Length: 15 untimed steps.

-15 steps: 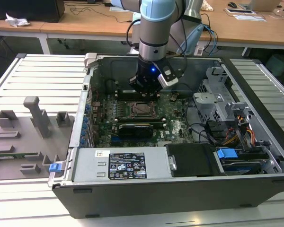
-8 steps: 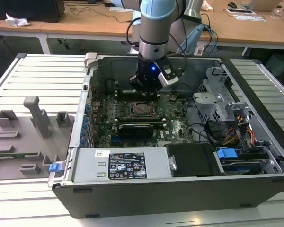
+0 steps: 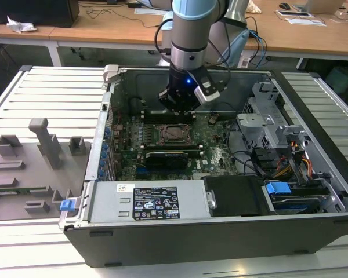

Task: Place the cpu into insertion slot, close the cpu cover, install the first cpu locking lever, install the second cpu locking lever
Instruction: 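Install the first cpu locking lever, then install the second cpu locking lever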

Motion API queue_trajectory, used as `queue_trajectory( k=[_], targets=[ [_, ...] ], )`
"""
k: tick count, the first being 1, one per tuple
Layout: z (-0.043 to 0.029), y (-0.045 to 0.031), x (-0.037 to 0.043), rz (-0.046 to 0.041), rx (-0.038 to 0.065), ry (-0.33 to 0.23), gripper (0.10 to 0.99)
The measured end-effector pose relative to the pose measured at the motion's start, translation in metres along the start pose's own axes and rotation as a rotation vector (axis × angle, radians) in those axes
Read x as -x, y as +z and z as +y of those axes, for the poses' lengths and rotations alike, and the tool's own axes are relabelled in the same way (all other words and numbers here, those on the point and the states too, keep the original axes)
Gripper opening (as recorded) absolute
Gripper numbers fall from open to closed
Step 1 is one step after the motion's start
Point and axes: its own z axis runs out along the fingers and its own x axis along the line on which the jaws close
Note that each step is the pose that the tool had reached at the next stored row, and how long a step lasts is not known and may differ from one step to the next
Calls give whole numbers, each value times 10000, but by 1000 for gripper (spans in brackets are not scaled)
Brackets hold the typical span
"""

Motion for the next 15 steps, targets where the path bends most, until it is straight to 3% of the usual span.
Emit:
queue_trajectory(
  k=[15],
  targets=[
    [-93, -5, -4, 0, -1, 0, 106]
  ],
)
